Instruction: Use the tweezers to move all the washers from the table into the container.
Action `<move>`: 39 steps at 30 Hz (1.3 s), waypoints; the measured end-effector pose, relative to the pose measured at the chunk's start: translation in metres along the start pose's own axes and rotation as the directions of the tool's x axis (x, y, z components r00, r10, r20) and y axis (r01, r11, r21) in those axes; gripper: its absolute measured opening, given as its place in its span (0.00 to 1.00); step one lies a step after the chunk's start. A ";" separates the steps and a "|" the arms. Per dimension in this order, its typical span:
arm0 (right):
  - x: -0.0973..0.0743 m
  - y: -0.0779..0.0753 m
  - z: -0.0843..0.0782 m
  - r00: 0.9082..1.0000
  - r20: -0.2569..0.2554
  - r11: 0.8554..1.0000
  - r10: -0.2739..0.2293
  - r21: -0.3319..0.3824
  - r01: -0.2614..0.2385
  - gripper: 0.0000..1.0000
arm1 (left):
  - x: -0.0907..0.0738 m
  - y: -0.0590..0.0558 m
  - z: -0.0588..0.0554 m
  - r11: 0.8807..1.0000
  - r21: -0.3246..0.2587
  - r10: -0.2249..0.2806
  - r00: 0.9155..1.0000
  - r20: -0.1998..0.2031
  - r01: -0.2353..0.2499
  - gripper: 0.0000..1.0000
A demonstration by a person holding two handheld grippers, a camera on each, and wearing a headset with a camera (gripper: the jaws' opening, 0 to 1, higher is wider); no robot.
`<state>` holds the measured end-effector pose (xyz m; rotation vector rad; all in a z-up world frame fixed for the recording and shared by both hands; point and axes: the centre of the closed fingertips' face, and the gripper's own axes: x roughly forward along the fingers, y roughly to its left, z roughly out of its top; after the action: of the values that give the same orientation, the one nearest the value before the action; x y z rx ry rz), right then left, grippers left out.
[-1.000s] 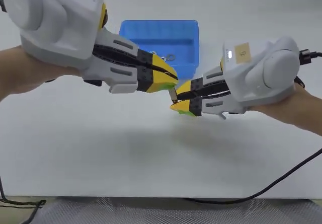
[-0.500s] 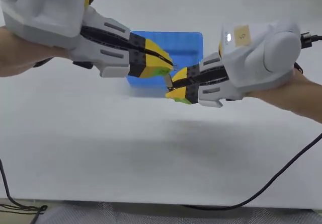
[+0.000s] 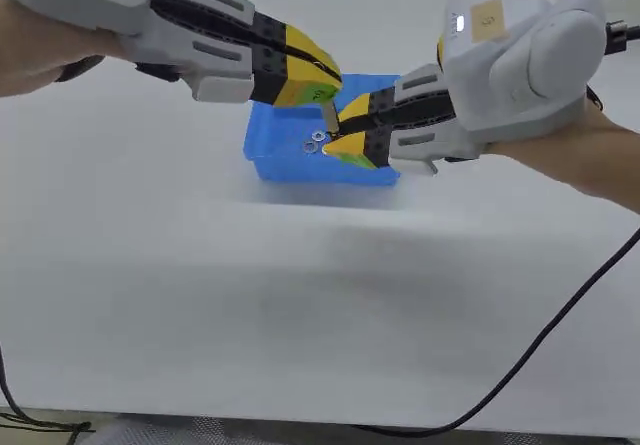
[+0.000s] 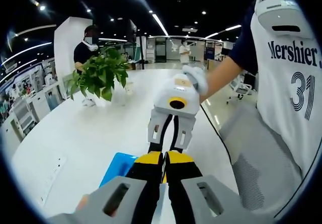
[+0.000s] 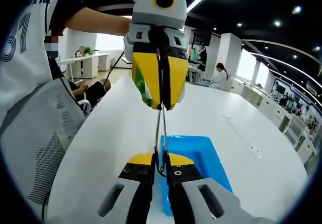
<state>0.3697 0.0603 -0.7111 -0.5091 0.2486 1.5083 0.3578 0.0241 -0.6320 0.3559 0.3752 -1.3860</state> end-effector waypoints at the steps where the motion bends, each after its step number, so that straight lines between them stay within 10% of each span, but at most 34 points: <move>1: 0.000 -0.001 0.000 1.000 -0.001 1.000 0.000 -0.002 0.000 0.10 | 0.001 0.001 0.000 1.000 0.006 0.000 1.000 0.000 0.000 0.06; 14: 0.010 -0.030 -0.018 0.999 -0.030 1.000 -0.026 -0.010 0.026 0.10 | 0.014 0.033 -0.015 0.991 0.130 -0.006 0.999 -0.043 0.012 0.05; 39: 0.046 -0.051 -0.073 0.995 -0.093 0.997 0.017 0.083 -0.009 0.10 | 0.034 0.066 -0.068 0.997 0.045 -0.057 0.996 -0.064 0.060 0.05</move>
<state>0.4346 0.0679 -0.7879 -0.5143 0.3865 1.4826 0.4247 0.0351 -0.7065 0.4303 0.4080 -1.4448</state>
